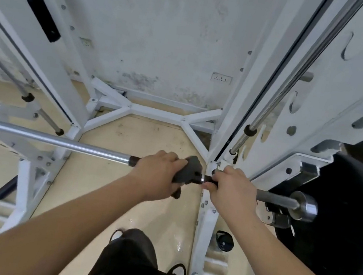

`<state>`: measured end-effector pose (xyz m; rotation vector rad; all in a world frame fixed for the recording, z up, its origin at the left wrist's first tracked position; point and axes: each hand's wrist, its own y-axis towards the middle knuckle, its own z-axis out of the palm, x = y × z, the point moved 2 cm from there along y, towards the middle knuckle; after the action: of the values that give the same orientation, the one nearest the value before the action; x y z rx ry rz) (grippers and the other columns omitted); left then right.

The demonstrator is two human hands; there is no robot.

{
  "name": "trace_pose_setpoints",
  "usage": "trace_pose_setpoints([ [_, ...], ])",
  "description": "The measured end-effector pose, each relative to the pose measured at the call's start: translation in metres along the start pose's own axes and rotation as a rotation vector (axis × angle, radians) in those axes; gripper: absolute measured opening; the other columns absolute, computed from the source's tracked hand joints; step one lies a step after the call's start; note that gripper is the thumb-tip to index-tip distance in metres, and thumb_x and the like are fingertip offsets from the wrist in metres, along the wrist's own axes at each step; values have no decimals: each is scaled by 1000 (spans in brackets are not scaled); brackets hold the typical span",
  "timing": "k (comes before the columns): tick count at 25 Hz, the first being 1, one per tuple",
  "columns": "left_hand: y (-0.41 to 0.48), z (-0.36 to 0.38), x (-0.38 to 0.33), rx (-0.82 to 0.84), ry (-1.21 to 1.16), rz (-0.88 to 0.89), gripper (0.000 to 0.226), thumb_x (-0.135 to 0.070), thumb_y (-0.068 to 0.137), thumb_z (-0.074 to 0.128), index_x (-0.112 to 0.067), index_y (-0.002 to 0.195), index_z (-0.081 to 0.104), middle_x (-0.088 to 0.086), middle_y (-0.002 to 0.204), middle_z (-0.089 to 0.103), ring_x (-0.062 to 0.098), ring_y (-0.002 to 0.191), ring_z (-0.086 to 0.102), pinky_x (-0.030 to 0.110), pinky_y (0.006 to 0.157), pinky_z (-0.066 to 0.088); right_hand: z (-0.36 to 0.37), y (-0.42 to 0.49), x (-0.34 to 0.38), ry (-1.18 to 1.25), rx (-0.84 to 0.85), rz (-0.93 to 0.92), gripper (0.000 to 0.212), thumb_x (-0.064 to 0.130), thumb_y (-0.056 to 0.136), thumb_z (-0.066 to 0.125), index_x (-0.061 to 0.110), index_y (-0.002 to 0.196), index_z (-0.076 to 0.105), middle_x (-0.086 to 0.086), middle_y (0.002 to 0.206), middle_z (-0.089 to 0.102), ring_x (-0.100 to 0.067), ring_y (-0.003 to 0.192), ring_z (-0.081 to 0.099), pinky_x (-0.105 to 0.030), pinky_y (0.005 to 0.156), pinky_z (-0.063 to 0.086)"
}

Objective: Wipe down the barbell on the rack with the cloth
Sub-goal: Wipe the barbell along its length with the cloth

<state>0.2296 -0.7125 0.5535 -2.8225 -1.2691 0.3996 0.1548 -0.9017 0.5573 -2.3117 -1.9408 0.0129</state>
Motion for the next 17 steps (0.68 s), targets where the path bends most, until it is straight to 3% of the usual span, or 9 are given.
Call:
trace_pose_setpoints([
  [3,-32,-6,34,121,6,-58,77,-48,89,65,-33,156,29,-6,149,45,21,126,51,41,96,53,3,-5,-3,12,-12,-52,16,41,90,68,27,95,75,6,89,52,-19,93,54,-26,54,25],
  [6,-28,-1,27,39,97,-61,59,-44,90,66,-27,142,44,-1,135,58,23,108,58,41,85,56,3,-2,-7,66,-31,-29,10,31,90,68,27,92,77,10,84,42,-17,87,50,-24,50,12],
  [9,9,10,-26,0,121,-58,37,-40,92,63,-20,121,53,3,116,65,27,99,60,39,77,51,0,-1,-6,64,9,-4,16,32,95,59,30,100,74,11,88,42,-15,95,47,-28,56,25],
  [13,8,23,-49,-53,30,35,49,-32,90,68,-22,134,52,2,124,61,28,108,57,40,80,50,-4,-2,-7,75,11,44,12,32,94,63,29,96,74,9,84,44,-15,89,45,-30,58,31],
  [17,-29,1,35,-85,-31,-270,29,-30,87,62,-23,115,61,-2,110,64,25,102,59,38,79,48,-1,1,-8,94,30,37,17,37,96,58,34,103,74,10,91,52,-13,90,43,-31,63,38],
])
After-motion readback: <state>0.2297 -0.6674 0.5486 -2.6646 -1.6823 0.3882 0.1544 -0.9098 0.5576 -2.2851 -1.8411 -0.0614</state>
